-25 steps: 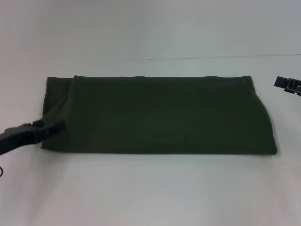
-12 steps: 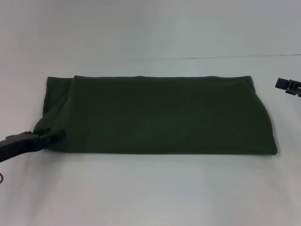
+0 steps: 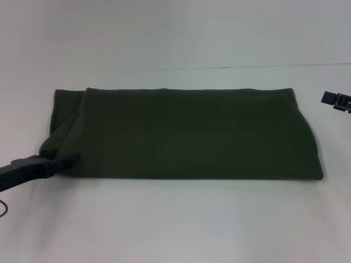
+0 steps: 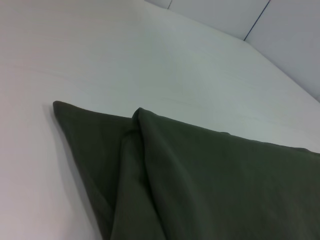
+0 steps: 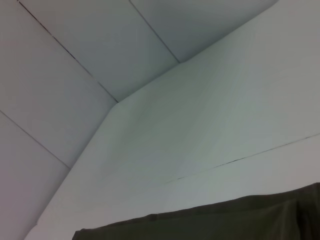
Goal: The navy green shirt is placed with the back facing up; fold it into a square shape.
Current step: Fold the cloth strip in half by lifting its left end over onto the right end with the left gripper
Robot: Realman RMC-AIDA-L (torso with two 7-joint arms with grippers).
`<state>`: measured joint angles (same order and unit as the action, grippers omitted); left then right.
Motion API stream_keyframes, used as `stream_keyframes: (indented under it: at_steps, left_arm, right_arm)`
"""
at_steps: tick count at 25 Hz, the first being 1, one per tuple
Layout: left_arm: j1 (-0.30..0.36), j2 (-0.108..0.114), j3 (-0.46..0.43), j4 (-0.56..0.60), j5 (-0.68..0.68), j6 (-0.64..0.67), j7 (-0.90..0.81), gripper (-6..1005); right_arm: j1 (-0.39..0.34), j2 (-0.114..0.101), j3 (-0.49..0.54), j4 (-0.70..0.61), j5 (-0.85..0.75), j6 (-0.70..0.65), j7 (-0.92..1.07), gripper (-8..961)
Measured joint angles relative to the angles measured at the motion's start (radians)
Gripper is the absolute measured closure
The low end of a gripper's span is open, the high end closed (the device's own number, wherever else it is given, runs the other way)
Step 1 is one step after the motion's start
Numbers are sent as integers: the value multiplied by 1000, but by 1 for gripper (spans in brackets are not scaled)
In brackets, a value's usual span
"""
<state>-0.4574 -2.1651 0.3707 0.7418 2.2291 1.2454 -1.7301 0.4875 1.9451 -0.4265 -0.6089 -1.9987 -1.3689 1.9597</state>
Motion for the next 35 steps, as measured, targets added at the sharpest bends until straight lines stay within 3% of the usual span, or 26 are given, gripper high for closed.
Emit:
stream_keyframes:
  at_steps: [15, 23, 35]
  left_arm:
    - [-10, 2, -3, -1, 26, 0, 0, 227]
    - [-14, 3, 0, 0, 27, -12, -2, 458]
    - [-13, 4, -1, 4, 27, -13, -10, 940]
  right_arm:
    - [-7, 3, 8, 0, 0, 1, -2, 240]
    - [-17, 3, 9, 0, 1, 1, -2, 241]
    - [-31, -4, 0, 0, -51, -11, 5, 240]
